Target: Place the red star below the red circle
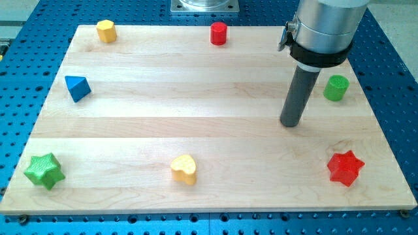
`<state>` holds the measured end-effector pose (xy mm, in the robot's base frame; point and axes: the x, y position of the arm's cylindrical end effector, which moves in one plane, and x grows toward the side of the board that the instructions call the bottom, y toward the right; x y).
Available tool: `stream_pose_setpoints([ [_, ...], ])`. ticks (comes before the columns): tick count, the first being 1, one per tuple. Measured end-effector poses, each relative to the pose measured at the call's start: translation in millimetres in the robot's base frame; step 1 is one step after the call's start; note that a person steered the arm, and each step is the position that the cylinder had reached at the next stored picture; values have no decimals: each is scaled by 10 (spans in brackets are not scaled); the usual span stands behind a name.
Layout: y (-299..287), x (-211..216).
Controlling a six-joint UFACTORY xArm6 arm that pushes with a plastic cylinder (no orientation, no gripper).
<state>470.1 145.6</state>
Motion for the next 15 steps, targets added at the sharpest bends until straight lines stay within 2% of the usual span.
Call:
stream_pose_setpoints([
  [10, -149, 27],
  [11, -54, 72],
  [12, 866, 99],
  [13, 1593, 535],
  [14, 1411, 1232],
  [15, 721, 1296],
])
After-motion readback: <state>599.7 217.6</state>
